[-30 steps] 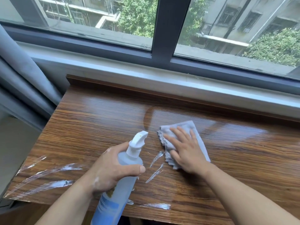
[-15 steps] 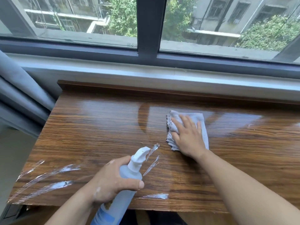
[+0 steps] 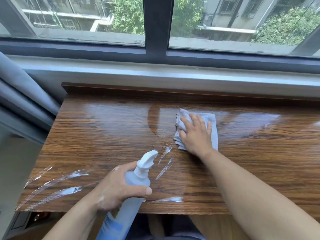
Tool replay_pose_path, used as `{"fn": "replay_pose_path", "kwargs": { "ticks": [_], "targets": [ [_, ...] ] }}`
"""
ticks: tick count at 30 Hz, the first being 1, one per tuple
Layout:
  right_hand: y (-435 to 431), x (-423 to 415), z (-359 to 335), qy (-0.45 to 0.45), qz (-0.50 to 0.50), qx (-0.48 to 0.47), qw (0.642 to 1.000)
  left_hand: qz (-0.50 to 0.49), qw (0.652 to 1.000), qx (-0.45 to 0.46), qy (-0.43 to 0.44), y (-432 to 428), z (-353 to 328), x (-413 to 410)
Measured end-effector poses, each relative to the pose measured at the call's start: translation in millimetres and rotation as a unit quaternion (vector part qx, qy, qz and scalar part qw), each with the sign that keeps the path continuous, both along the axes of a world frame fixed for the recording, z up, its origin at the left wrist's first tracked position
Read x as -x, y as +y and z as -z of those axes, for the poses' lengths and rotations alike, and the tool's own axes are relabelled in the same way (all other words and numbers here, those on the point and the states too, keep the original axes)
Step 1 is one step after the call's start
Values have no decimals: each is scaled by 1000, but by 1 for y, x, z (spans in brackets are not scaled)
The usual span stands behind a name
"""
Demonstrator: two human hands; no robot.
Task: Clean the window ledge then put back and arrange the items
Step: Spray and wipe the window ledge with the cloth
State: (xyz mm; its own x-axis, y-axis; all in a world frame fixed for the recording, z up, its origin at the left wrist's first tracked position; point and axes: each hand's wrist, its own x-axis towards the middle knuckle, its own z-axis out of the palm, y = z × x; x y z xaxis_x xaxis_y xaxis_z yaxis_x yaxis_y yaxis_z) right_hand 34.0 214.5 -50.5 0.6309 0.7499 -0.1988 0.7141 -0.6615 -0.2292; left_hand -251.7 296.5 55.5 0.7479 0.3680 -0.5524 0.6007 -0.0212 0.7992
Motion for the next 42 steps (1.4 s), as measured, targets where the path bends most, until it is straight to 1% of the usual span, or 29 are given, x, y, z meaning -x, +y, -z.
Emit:
{"fn": "replay_pose_path", "kwargs": {
  "ticks": [1, 5, 7, 10, 15, 17, 19, 23, 26, 28, 31, 34, 39, 42],
  "targets": [
    [-6, 8, 1, 0, -19, 0, 1000, 2, 1000, -5, 0, 0, 1, 2],
    [-73, 60, 6, -10, -166, -18, 986, 7, 1000, -7, -10, 0, 2, 8],
    [-99, 77, 7, -5, -205, -13, 979, 12, 1000, -3, -11, 1, 4, 13],
    [-85, 71, 4, -17, -209, 8, 978, 18, 1000, -12, -5, 3, 8, 19],
    [10, 43, -2, -3, -76, -8, 997, 23, 1000, -7, -8, 1, 7, 21],
    [23, 41, -3, 2, -64, -10, 998, 23, 1000, -1, -10, 0, 9, 20],
    [9, 47, -2, 2, -95, -4, 995, 20, 1000, 4, -14, -2, 11, 20],
    [-65, 74, -2, 8, -227, -3, 974, 18, 1000, 0, -22, -5, 12, 22],
    [-84, 74, -1, 12, -254, 12, 967, 17, 1000, -1, -14, -6, 14, 26],
    [-58, 67, -3, 2, -226, 19, 974, 15, 1000, -2, -8, -6, 14, 29],
    [-1, 49, -4, -3, -128, 14, 992, 12, 1000, -3, -6, -8, 14, 27],
    [26, 28, -4, -2, -60, 5, 998, 23, 1000, -1, -5, -11, 13, 23],
    [-1, 17, -3, -2, 28, -1, 1000, 21, 1000, -3, -17, -14, 13, 25],
    [-34, 31, -1, -16, 41, 7, 999, 25, 999, -7, -18, -10, 17, 30]
  ]
}}
